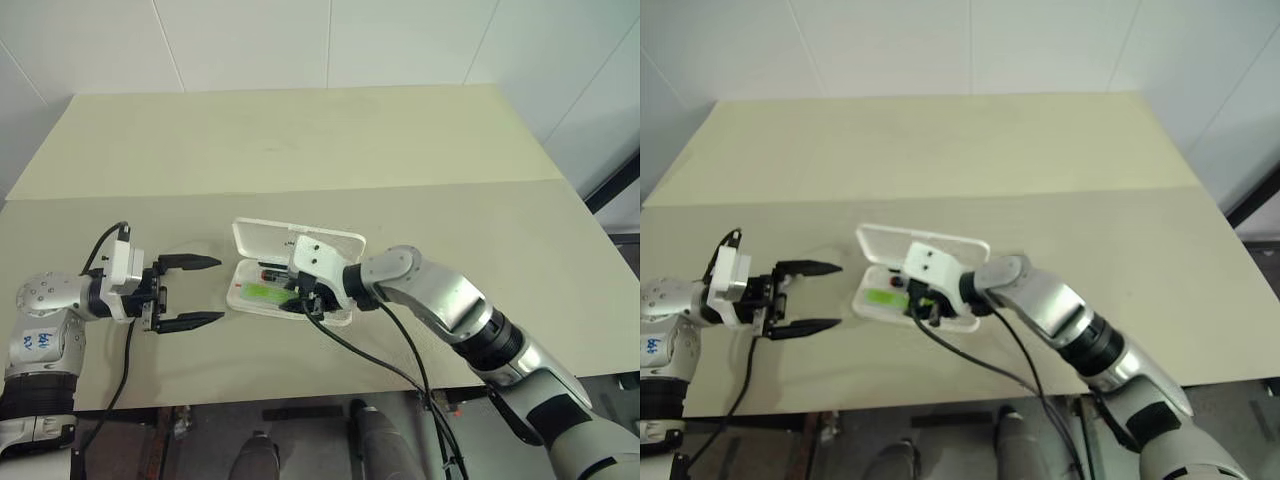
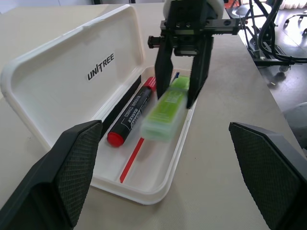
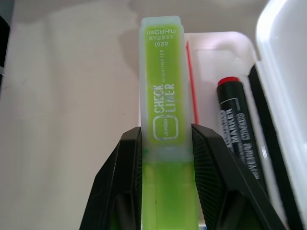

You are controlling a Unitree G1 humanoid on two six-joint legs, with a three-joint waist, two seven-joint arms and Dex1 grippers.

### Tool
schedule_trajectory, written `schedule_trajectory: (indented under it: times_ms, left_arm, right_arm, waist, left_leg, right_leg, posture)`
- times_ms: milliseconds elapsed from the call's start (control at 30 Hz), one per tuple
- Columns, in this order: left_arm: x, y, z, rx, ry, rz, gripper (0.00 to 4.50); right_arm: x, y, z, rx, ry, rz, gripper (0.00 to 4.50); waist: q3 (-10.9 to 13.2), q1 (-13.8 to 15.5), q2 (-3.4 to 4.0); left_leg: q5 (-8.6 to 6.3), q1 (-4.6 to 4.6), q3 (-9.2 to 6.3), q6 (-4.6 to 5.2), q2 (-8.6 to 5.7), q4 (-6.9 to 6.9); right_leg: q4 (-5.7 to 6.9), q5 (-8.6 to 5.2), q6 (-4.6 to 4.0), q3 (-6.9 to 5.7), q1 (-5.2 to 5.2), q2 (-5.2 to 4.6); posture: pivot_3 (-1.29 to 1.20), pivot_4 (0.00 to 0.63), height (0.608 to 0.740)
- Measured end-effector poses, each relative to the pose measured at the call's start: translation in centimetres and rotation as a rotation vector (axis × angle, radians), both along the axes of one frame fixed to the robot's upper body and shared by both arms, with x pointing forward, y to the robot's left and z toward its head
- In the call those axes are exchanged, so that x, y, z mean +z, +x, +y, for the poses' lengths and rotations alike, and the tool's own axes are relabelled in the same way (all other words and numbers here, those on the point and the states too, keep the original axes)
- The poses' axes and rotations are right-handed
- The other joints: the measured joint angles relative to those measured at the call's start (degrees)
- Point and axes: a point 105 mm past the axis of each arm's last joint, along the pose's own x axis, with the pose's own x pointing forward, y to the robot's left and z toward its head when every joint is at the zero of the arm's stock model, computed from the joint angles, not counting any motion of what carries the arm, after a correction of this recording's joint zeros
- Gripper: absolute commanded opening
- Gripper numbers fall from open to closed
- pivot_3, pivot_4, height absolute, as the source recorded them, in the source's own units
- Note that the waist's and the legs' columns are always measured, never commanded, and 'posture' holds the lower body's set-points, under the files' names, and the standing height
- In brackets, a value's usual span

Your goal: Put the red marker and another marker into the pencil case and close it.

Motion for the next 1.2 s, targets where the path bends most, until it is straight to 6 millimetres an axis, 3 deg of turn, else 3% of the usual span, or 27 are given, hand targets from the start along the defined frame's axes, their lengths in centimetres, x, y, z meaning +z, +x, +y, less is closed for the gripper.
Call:
schedule_trajectory:
  times_ms: [733,1033,1200]
  left_arm:
    - [-0.1,0.8,-1.0,0.024,-0.053,-0.017,4.5]
    - [0.3,1.0,-1.3,0.011,-0.054,-0.038,4.5]
    - [0.6,1.1,-1.5,0.006,-0.056,-0.049,4.5]
  right_arm:
    - [0.4,-0.4,1.2,0.03,0.009,-0.009,1.09]
    - [0.6,-0.7,1.3,0.036,0.011,-0.01,4.34]
    - [0.6,-0.7,1.3,0.036,0.011,-0.012,4.46]
  waist:
    - [0.0,-0.1,0.01]
    - [0.0,-0.1,0.01]
    - [0.0,-0.1,0.0]
  left_leg:
    - [0.0,-0.02,0.0,0.0,0.0,0.0]
    - [0.0,-0.01,-0.01,0.0,0.0,0.02]
    - [0.0,0.01,-0.01,0.0,0.0,0.04]
  right_leg:
    - [0.07,0.1,0.18,-0.01,-0.03,0.0]
    - [0.34,0.13,0.23,-0.01,-0.06,0.0]
    - [0.41,0.13,0.23,-0.01,-0.08,0.02]
  posture:
    - [0.0,0.15,0.74]
    - [0.0,0.15,0.74]
    - [0.0,0.15,0.74]
